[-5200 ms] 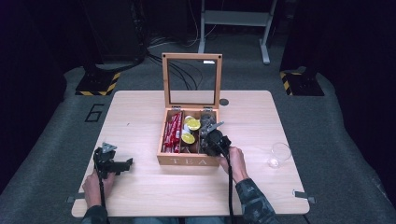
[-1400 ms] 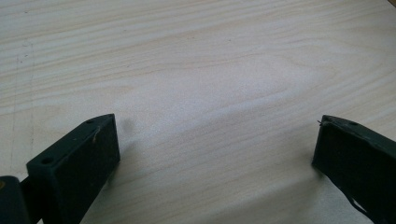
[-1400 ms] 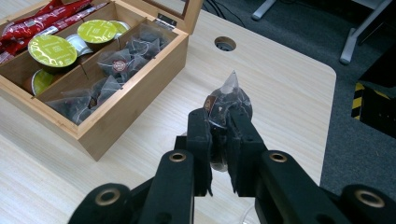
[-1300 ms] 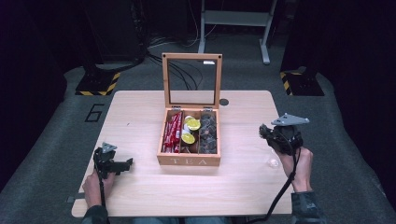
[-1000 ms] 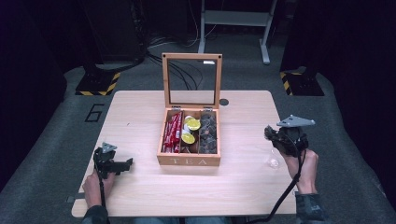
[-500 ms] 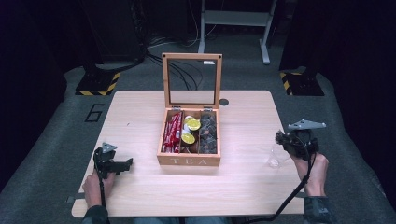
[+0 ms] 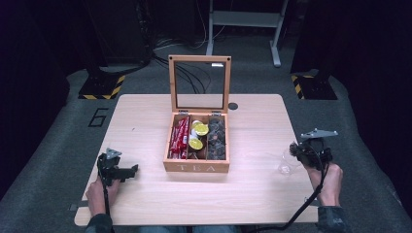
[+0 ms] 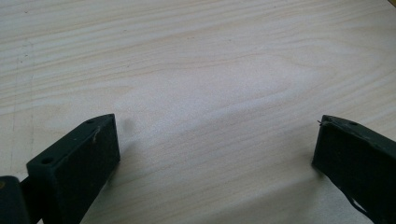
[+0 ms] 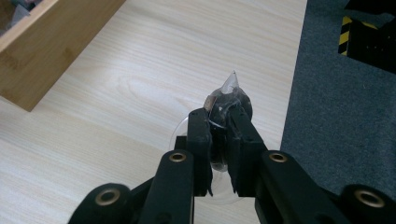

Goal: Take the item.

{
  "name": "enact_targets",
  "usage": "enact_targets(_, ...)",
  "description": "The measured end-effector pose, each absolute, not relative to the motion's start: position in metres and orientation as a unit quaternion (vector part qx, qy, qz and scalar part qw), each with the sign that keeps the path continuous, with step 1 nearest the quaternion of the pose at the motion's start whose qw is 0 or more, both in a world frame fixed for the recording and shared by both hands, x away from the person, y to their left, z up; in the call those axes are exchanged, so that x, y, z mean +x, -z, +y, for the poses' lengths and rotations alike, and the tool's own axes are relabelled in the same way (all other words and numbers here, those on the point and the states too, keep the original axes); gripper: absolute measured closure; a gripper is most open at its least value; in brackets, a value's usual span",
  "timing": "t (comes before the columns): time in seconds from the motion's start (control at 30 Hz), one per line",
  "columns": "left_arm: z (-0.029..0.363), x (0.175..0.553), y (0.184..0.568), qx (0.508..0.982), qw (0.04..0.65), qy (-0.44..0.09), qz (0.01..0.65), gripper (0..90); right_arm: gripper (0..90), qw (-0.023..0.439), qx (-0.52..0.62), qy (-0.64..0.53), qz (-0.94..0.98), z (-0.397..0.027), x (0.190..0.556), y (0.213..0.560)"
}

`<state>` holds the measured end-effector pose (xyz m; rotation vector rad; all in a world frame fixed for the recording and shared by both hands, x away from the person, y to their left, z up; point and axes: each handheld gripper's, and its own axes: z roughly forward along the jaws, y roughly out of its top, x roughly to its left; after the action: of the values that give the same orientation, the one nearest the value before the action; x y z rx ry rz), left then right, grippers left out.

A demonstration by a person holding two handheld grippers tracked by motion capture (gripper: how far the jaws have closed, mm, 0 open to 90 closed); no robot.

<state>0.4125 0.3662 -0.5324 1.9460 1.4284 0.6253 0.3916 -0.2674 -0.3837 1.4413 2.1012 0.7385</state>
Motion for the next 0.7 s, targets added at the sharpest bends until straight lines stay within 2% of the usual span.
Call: enact_targets(0.7, 0.366, 0.413, 0.532, 0.740, 0.318, -0.238, 0.543, 0.2, 80.7, 0.204, 0.544, -0.230, 0.781, -0.271, 0.401, 0.411)
